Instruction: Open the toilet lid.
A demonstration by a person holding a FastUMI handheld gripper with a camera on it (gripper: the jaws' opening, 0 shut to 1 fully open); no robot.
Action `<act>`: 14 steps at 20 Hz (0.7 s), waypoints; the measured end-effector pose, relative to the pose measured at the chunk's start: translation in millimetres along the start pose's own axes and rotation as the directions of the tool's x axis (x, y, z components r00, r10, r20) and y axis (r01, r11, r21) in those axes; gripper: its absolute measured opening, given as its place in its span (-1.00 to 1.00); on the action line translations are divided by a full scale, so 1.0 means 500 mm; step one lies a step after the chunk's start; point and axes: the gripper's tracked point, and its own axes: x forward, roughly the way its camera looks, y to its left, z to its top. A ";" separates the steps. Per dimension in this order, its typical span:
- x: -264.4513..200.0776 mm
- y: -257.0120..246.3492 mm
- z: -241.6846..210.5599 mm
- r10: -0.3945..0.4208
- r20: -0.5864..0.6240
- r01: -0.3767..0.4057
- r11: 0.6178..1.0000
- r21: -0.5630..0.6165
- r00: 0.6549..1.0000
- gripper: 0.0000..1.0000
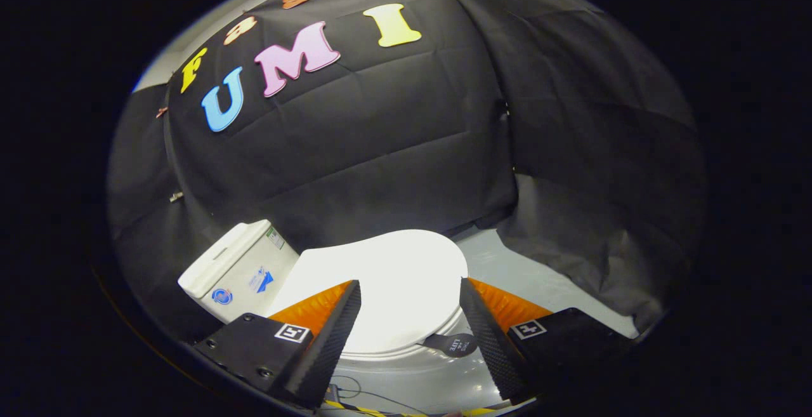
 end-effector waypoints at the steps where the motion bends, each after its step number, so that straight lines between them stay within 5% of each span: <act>1: 0.004 -0.008 -0.010 0.010 -0.018 -0.009 1.000 0.026 1.000 0.97; 9: 0.055 -0.113 -0.053 0.052 -0.143 -0.022 0.979 0.201 0.988 0.97; 14: 0.079 -0.220 -0.149 0.075 -0.284 0.052 0.908 0.415 0.956 0.97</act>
